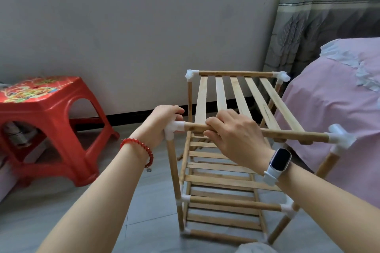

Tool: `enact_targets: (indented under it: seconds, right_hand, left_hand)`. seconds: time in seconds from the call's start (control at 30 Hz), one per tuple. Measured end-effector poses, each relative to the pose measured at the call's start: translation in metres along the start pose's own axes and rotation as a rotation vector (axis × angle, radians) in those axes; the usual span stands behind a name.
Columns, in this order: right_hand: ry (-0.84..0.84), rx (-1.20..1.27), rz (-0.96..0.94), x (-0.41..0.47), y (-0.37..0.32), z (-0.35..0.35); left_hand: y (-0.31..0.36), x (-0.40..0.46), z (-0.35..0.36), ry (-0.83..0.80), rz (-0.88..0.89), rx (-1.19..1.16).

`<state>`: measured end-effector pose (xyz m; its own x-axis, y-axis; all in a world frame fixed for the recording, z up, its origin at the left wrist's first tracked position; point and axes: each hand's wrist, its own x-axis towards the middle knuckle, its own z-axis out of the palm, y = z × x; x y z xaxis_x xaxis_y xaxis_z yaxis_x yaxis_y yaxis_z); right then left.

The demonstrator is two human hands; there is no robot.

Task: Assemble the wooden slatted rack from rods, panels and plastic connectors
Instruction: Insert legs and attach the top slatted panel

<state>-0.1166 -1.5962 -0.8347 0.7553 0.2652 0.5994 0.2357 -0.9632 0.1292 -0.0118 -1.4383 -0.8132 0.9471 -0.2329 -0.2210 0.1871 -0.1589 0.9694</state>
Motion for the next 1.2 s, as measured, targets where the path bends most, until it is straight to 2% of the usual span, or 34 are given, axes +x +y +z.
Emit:
enact_targets:
  seconds: [0.07,0.13,0.3,0.43,0.63,0.83,0.9,0.97,1.03,1.1,1.2]
  right_hand:
    - [-0.024,0.036,0.000,0.004,-0.001,-0.001]
    - [-0.043,0.064,-0.006,0.007,-0.001,-0.002]
    - [0.027,0.063,-0.003,0.008,-0.003,0.002]
    - [0.073,0.053,-0.029,0.012,-0.005,0.009]
    - [0.087,0.063,-0.015,0.020,-0.001,0.013]
    - [0.274,0.189,0.018,0.009,0.024,0.016]
    - [0.287,0.145,0.022,0.007,0.034,0.015]
    - [0.251,0.094,0.023,0.005,0.046,0.013]
    - [0.224,0.073,0.104,0.000,0.057,0.009]
    - [0.215,0.047,0.277,-0.008,0.059,0.009]
    - [0.110,0.108,0.524,-0.014,0.044,0.018]
  left_hand:
    - [-0.005,-0.002,-0.003,-0.023,-0.067,-0.169]
    - [-0.006,-0.002,-0.003,-0.018,-0.091,-0.224]
    - [-0.010,0.003,0.006,0.069,0.005,-0.129]
    - [-0.013,0.010,0.010,0.097,0.009,-0.092]
    - [-0.012,0.008,0.009,0.053,0.046,-0.114]
    - [-0.020,-0.026,0.026,-0.045,0.078,-0.131]
    - [-0.025,-0.034,0.030,-0.096,0.128,-0.037]
    - [-0.027,-0.037,0.030,-0.139,0.193,0.161]
    - [-0.031,-0.042,0.033,-0.178,0.268,0.268]
    - [-0.034,-0.049,0.037,-0.179,0.344,0.310]
    - [-0.040,-0.053,0.037,-0.115,0.387,0.223]
